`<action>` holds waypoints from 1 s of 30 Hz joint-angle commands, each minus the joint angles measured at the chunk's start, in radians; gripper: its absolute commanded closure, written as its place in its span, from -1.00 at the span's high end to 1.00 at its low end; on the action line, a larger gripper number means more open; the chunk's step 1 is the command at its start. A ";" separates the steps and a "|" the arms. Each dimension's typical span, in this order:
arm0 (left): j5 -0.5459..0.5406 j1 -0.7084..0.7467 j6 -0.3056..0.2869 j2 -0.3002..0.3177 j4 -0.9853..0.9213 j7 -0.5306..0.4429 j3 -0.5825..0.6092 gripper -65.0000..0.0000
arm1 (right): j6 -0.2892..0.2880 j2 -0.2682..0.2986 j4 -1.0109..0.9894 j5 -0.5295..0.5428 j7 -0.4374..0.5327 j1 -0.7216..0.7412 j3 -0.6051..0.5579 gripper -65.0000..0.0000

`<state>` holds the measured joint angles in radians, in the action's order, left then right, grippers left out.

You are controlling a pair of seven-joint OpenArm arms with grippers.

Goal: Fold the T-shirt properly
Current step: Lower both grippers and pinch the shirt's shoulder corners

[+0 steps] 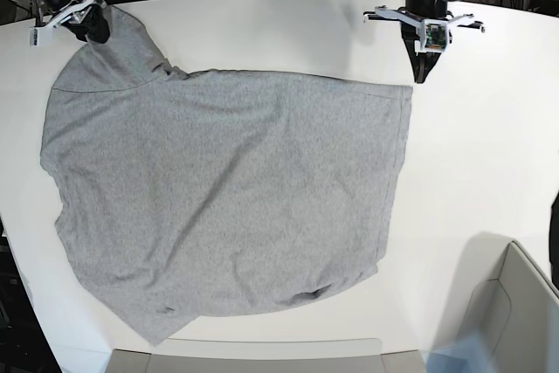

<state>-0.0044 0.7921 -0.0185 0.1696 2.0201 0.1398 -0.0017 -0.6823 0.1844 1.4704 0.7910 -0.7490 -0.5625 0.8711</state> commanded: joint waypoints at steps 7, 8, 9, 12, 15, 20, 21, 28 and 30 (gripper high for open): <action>-0.004 -0.089 0.005 0.005 0.015 0.145 0.049 -0.85 | -0.016 0.011 0.002 -0.020 -0.024 -0.009 -0.011 -0.31; -0.012 -0.104 0.005 0.005 0.015 0.149 0.049 -0.76 | -0.016 0.014 0.002 -0.022 -0.024 -0.009 -0.011 -0.31; -0.035 -0.121 0.005 0.002 0.015 0.156 0.042 -0.66 | -0.016 0.014 0.002 -0.025 -0.024 -0.009 -0.011 -0.31; -0.204 -0.179 0.005 0.005 0.015 0.209 0.007 -0.35 | -0.016 0.017 0.002 -0.026 -0.022 -0.009 -0.010 -0.31; -0.440 -0.260 0.005 0.015 -0.003 0.366 -0.082 -0.22 | -0.016 0.019 0.002 -0.026 -0.022 -0.009 -0.008 -0.31; -0.816 -0.425 0.005 0.123 -0.158 0.607 -0.189 -0.20 | -0.016 0.019 0.002 -0.026 -0.022 -0.011 -0.006 -0.31; -0.871 -0.451 0.005 0.137 -0.207 0.637 -0.211 -0.20 | -0.016 0.019 0.002 -0.028 -0.022 -0.011 -0.006 -0.31; -0.943 -0.489 -0.105 0.150 -0.364 0.674 -0.288 -0.21 | -0.016 0.019 0.002 -0.028 -0.022 -0.014 0.020 -0.31; -0.943 -0.489 -0.130 0.150 -0.399 0.674 -0.286 -0.21 | -0.016 0.019 0.002 -0.028 -0.022 -0.014 0.032 -0.31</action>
<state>-0.9390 0.3077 -0.1398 0.3099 1.6096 0.8280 -0.2829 -0.6823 0.1913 1.4670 0.7841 -0.7521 -0.5671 0.8982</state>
